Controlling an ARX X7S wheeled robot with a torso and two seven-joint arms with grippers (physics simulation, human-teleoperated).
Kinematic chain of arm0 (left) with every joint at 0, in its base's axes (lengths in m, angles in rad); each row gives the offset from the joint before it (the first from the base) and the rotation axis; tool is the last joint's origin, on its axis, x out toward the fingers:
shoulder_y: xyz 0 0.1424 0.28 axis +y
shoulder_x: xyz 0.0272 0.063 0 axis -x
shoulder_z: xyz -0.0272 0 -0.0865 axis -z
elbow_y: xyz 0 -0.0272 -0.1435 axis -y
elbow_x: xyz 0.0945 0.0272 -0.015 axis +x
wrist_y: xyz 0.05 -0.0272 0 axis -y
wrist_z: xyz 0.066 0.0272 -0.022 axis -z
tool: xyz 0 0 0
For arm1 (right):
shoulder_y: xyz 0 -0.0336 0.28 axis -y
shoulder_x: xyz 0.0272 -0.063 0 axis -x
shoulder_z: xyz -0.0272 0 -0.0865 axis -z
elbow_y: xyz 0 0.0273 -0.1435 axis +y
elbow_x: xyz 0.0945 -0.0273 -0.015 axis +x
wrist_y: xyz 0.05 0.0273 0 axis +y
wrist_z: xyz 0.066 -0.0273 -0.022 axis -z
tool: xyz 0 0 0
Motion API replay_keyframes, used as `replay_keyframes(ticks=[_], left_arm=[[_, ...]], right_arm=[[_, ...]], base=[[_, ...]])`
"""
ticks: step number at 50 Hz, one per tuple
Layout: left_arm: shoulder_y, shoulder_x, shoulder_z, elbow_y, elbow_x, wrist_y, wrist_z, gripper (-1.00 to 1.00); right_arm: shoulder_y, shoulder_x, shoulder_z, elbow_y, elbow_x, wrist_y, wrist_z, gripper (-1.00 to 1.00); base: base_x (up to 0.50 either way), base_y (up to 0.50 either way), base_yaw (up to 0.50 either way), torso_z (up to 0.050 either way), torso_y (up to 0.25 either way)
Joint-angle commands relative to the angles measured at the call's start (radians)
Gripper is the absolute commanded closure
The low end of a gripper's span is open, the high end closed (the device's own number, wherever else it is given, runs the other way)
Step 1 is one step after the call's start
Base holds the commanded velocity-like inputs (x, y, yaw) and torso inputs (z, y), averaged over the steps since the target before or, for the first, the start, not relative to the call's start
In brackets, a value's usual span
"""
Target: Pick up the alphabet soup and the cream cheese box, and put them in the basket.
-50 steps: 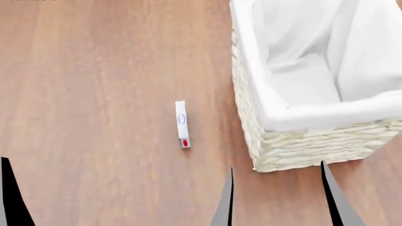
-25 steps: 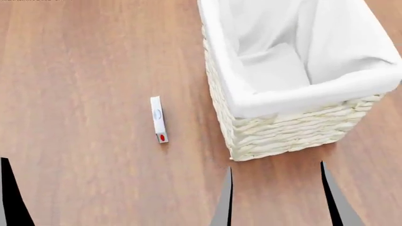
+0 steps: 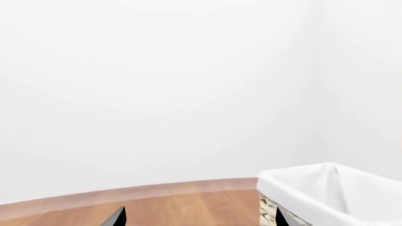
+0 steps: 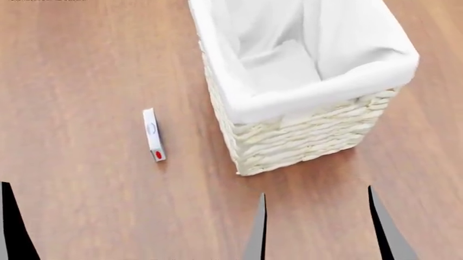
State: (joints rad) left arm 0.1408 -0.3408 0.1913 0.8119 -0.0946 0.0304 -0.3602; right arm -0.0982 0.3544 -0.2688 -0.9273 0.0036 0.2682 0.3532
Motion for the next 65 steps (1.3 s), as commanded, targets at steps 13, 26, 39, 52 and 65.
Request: replay_keyframes(ticks=[13,26,39,52,65], left_arm=[[-0.004,-0.008,0.0,-0.004,-0.009,0.004,-0.009,-1.0],[-0.002,-0.013,0.005,-0.005,-0.006,0.006,-0.013,-1.0],[-0.002,-0.015,0.012,-0.028,-0.009,0.023,-0.013,-1.0],[-0.02,-0.013,0.043,-0.064,-0.009,0.033,0.0,-1.0],[-0.042,-0.018,0.039,-0.083,-0.027,0.011,-0.002,-1.0]], right_arm=[[0.011,0.008,-0.013,-0.003,-0.001,0.014,0.005,-1.0],[0.011,0.011,-0.022,-0.002,-0.01,0.017,0.013,-1.0],[-0.028,0.015,-0.016,-0.043,-0.003,0.072,0.028,-1.0],[-0.11,0.034,0.016,-0.119,0.04,0.123,0.075,-1.0],[0.685,0.738,-0.969,-0.12,0.606,-0.118,1.045,-1.0]], base=[[0.0,0.0,-0.26,0.0,0.0],[0.0,0.0,-0.2,0.0,0.0],[0.0,0.0,0.0,0.0,0.0],[0.0,0.0,0.0,0.0,0.0],[0.0,0.0,0.0,0.0,0.0]])
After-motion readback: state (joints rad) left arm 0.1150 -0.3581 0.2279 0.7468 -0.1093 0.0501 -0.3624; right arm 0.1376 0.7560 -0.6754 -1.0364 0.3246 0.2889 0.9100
